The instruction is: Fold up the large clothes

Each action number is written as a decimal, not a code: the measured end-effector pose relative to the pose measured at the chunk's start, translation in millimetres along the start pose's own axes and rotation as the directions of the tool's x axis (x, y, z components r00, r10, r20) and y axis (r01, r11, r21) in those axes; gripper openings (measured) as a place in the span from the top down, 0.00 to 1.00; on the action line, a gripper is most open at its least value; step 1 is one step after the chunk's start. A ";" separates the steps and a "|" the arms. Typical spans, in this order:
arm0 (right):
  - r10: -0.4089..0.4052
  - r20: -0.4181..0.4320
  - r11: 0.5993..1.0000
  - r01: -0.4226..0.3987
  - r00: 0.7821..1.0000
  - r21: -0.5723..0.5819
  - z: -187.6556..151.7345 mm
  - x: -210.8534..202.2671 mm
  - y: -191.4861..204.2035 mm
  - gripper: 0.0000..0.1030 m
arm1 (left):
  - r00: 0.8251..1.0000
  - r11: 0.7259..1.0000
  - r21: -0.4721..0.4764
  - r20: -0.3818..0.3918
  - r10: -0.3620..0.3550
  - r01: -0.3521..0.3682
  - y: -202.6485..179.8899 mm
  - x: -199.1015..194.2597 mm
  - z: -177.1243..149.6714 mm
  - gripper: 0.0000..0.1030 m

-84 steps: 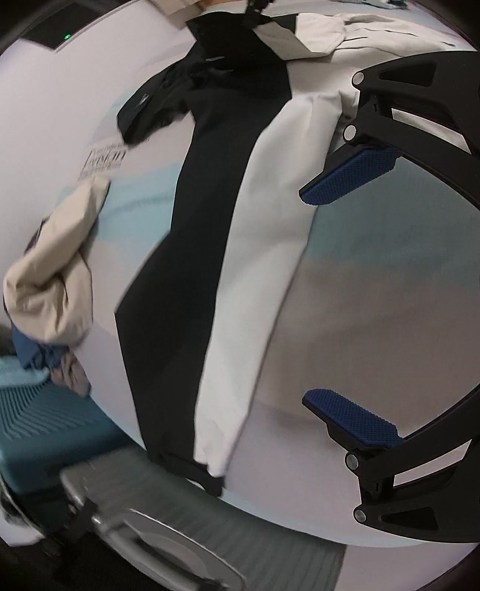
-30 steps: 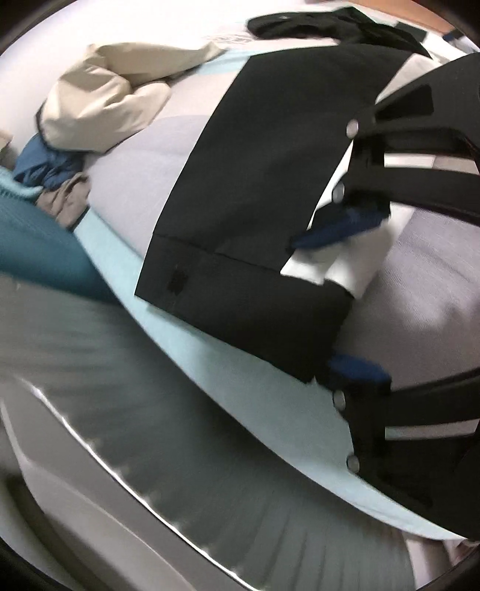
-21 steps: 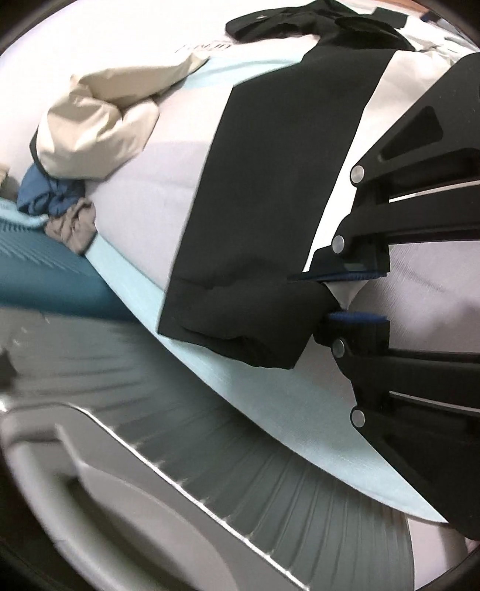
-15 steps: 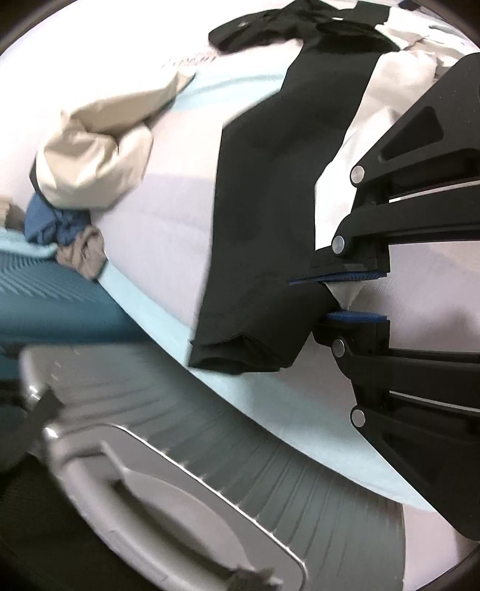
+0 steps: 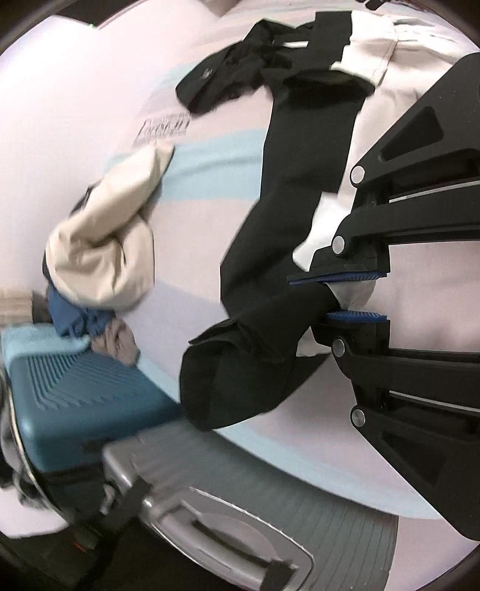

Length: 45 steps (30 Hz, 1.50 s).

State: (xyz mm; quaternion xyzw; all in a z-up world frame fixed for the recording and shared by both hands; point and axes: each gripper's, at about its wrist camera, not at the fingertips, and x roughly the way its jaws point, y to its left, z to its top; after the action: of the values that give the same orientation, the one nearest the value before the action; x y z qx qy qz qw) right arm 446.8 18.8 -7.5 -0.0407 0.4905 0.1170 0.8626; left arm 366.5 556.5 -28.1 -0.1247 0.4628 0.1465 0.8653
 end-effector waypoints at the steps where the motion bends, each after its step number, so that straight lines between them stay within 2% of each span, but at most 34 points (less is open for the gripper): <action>1: 0.001 -0.004 1.000 -0.001 1.000 0.005 -1.0 -2.2 -6.9 0.07 | 1.000 1.000 0.004 0.004 -0.005 0.005 -6.6 -2.4 0.3 0.89; 9: -0.004 -0.009 0.999 0.004 1.000 0.053 -18.2 -19.0 -53.4 0.07 | 0.995 0.992 0.071 0.013 -0.101 0.100 -92.7 -32.3 -4.7 0.89; 12: 0.006 -0.011 0.997 -0.005 1.000 0.078 -24.7 -24.2 -71.4 0.07 | 0.995 0.990 0.102 -0.001 -0.098 0.097 -126.2 -38.8 -8.8 0.90; 18: 0.009 -0.003 0.995 -0.009 1.000 0.101 -38.3 -36.2 -108.7 0.07 | 0.990 0.975 0.170 -0.022 -0.141 0.142 -193.2 -47.1 -26.3 0.90; 24: 0.000 0.014 0.994 -0.001 1.000 0.105 -47.2 -52.7 -148.5 0.07 | 0.988 0.963 0.222 -0.051 -0.147 0.155 -249.4 -44.6 -40.5 0.90; 30: 0.008 -0.005 0.989 -0.007 1.000 0.149 -56.7 -58.8 -191.4 0.07 | 0.984 0.942 0.289 -0.098 -0.149 0.172 -324.9 -46.2 -58.2 0.91; 34: -0.024 -0.010 0.988 0.025 1.000 0.149 -60.8 -62.9 -217.8 0.07 | 0.976 0.930 0.301 -0.121 -0.184 0.212 -367.9 -46.7 -73.0 0.91; 38: -0.042 -0.014 0.983 0.044 0.999 0.176 -64.2 -64.0 -239.1 0.07 | 0.975 0.924 0.316 -0.127 -0.183 0.214 -411.2 -43.5 -87.1 0.91; 42: -0.035 -0.015 0.974 0.037 0.999 0.223 -70.8 -65.9 -258.3 0.07 | 0.965 0.931 0.264 -0.144 -0.221 0.253 -453.5 -44.1 -97.8 0.91; 45: -0.030 -0.019 0.971 0.033 0.999 0.237 -76.8 -68.3 -266.0 0.07 | 0.957 0.919 0.278 -0.162 -0.241 0.279 -491.7 -43.8 -108.3 0.91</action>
State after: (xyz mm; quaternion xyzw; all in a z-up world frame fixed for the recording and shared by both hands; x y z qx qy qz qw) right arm 413.3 -264.3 -0.6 0.0539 0.5070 0.0436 0.8592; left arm 441.9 57.1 -10.5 -0.0621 0.5120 -0.0493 0.8553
